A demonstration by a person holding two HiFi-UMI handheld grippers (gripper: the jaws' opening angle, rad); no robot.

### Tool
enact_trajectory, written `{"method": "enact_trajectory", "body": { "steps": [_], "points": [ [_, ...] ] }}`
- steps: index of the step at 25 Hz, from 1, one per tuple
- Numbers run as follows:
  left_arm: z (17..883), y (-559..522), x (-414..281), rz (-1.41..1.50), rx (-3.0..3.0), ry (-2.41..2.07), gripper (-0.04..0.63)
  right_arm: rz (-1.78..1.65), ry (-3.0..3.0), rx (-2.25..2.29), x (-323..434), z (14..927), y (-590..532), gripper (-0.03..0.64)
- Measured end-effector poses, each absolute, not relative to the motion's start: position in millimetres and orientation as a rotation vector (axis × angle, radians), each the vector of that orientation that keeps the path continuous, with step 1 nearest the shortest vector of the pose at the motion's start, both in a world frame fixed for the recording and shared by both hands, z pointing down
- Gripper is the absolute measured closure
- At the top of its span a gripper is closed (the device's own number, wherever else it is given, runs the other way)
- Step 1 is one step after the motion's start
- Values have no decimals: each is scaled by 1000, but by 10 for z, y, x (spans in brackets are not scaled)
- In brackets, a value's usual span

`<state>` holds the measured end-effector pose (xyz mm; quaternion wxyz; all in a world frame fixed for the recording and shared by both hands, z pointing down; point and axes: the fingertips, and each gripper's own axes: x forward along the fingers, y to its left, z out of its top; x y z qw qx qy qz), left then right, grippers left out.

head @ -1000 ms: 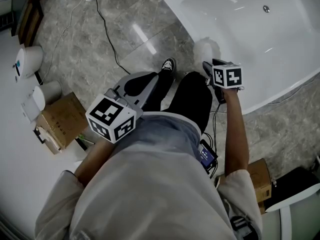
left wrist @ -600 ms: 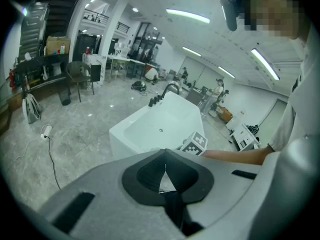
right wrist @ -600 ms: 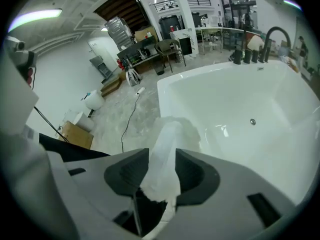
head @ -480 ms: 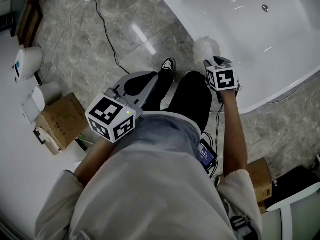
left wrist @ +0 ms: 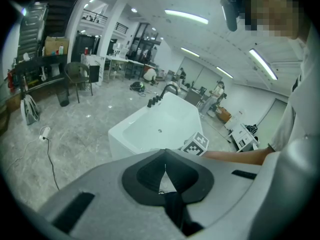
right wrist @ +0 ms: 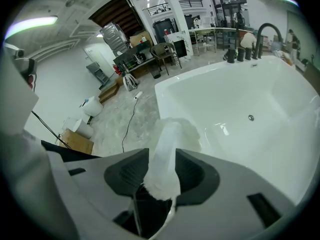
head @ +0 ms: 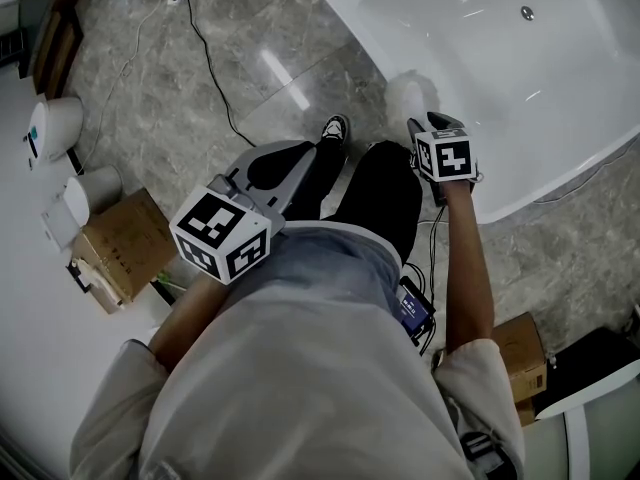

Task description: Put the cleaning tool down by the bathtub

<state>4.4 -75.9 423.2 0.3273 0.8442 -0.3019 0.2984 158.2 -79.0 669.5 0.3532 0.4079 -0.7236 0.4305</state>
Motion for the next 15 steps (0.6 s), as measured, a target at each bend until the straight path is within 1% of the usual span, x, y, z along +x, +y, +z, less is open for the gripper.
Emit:
{"method": "enact_trajectory", "body": {
  "steps": [15],
  "points": [
    [4154,-787,17,768,2256,-748,591,1155,-1845,1185,1687,6491,-770,465]
  ]
}}
